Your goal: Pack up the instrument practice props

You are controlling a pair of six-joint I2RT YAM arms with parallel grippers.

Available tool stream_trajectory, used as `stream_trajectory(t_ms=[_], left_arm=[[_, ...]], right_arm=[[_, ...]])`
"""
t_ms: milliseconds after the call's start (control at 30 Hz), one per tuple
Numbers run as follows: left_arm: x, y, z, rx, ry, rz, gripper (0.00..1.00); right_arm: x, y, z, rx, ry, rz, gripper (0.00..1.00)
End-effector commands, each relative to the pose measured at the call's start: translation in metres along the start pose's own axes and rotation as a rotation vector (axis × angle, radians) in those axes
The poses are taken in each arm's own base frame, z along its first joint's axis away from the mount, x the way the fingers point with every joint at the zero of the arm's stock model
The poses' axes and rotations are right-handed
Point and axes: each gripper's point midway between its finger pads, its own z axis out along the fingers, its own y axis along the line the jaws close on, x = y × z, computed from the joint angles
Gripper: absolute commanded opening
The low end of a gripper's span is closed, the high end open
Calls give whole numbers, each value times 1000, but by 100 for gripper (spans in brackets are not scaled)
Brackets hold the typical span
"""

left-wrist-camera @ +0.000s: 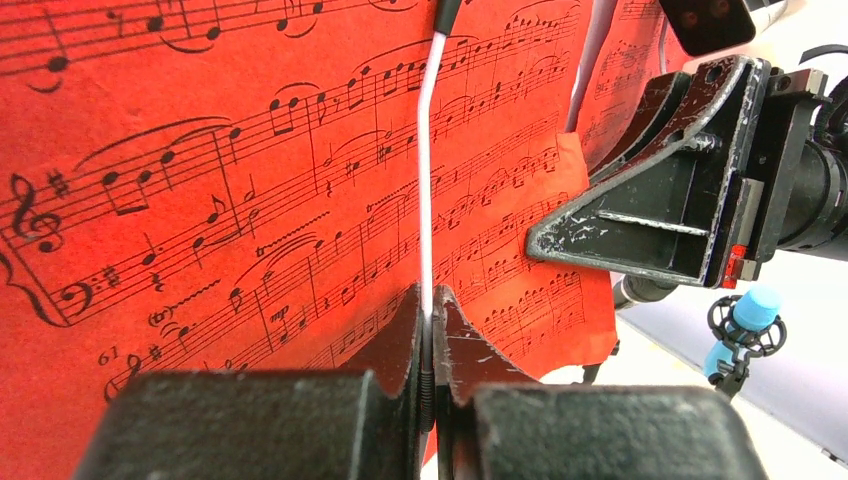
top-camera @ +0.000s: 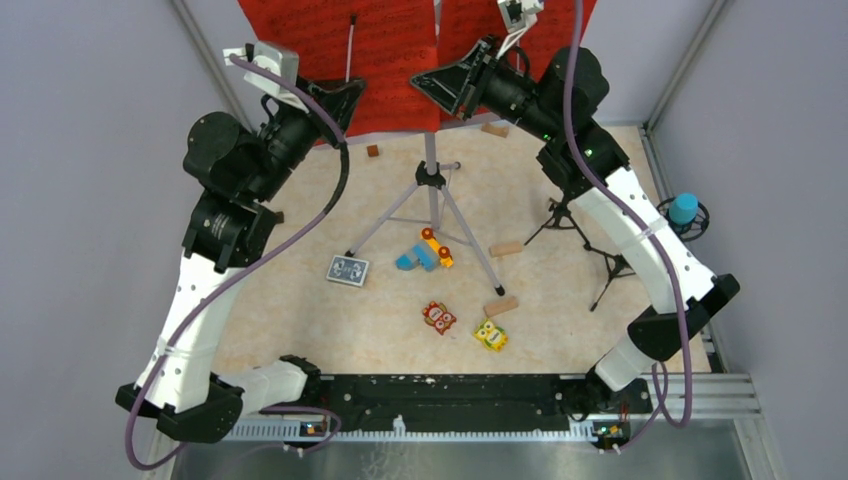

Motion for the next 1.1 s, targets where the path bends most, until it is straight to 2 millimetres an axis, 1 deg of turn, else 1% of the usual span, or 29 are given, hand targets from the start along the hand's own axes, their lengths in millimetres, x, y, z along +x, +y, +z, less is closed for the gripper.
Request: stream_trajectory(t_ms=[0, 133, 200, 367, 467, 600, 667, 733, 767, 900, 1067], left_arm=[[-39, -12, -15, 41, -122, 32, 0], [-41, -17, -18, 72, -134, 48, 0], [-43, -24, -20, 109, -144, 57, 0], [-38, -40, -22, 210, -144, 95, 0], [-38, -48, -27, 257, -161, 125, 0], [-37, -51, -35, 266, -175, 151, 0], [-39, -50, -35, 262, -180, 160, 0], [-39, -51, -35, 266, -180, 162, 0], [-38, -51, -35, 269, -178, 162, 0], [-37, -51, -35, 269, -176, 161, 0], [-34, -50, -33, 266, -169, 158, 0]], right_arm=[[-29, 25, -2, -82, -80, -87, 6], [-36, 25, -7, -64, -104, -124, 3], [-40, 23, -9, -43, -116, -140, 2], [-41, 18, -12, -6, -116, -151, 2], [-40, 16, -12, 3, -113, -149, 2], [-41, 16, -14, 6, -115, -152, 2], [-42, 17, -15, 6, -122, -160, 1], [-45, 21, -19, -7, -133, -171, 1], [-47, 27, -23, -26, -142, -184, 1], [-47, 37, -35, -62, -164, -229, 1], [-46, 43, -56, -64, -190, -283, 1]])
